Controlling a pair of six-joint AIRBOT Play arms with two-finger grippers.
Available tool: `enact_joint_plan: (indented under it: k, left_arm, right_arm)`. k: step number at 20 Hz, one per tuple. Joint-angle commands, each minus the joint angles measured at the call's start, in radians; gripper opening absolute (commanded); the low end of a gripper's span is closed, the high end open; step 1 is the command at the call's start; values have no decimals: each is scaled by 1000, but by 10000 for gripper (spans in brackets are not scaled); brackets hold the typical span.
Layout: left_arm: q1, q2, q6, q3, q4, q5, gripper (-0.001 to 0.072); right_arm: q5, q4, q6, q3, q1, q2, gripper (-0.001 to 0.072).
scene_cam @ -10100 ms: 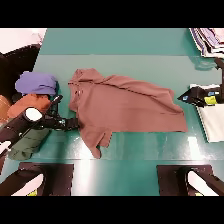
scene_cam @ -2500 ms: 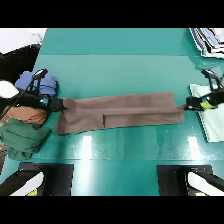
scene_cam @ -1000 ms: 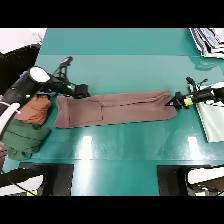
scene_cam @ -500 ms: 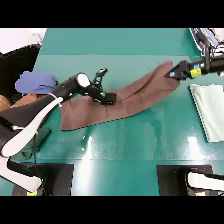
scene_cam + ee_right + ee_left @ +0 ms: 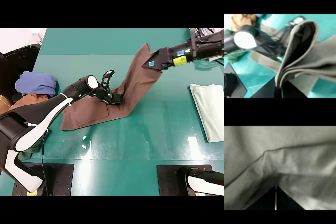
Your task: Fold the shirts.
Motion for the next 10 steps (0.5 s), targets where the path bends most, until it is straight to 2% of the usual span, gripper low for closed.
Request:
enact_joint_plan:
  k: [1,6,8,10]
  left_arm:
    - [34,14,-7,3,30,-32,20]
    - [278,245,-19,4,248,-153,21]
    - [404,365,-2,3,293,-186,21]
    - [513,472,0,3,340,-195,21]
  right_arm:
    - [-74,42,5,12,80,-1,15]
    - [-204,54,2,13,246,-51,16]
    - [-274,143,-76,18,356,-124,15]
    - [-328,159,-118,79,478,-240,19]
